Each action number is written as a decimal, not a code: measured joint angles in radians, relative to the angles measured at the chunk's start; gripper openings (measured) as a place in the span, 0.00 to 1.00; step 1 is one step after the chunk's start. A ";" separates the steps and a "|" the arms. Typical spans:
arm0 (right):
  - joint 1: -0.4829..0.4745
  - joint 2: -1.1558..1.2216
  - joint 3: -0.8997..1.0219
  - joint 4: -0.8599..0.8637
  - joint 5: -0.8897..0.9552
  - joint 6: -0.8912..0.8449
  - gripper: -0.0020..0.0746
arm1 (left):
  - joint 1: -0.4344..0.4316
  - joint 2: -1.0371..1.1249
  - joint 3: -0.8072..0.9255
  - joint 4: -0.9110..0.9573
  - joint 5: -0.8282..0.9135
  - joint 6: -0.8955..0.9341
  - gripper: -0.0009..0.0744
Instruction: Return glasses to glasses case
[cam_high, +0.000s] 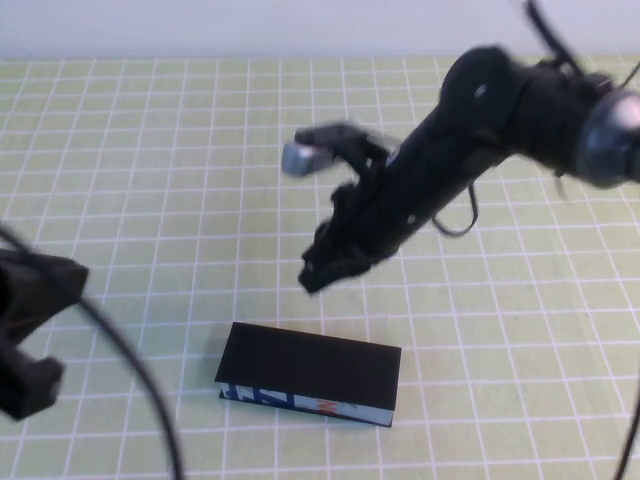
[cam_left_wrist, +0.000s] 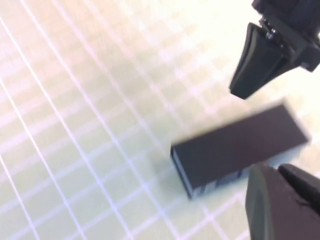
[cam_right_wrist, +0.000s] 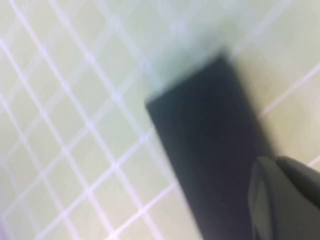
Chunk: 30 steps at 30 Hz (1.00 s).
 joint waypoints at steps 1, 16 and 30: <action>-0.002 -0.039 0.000 -0.011 -0.027 0.000 0.00 | 0.000 -0.037 0.015 0.000 -0.020 -0.007 0.01; -0.004 -0.654 0.147 -0.234 -0.266 0.000 0.00 | 0.000 -0.229 0.371 -0.089 -0.333 -0.038 0.01; -0.004 -1.341 0.935 -0.992 -0.634 0.670 0.00 | 0.000 -0.229 0.397 -0.082 -0.641 -0.038 0.01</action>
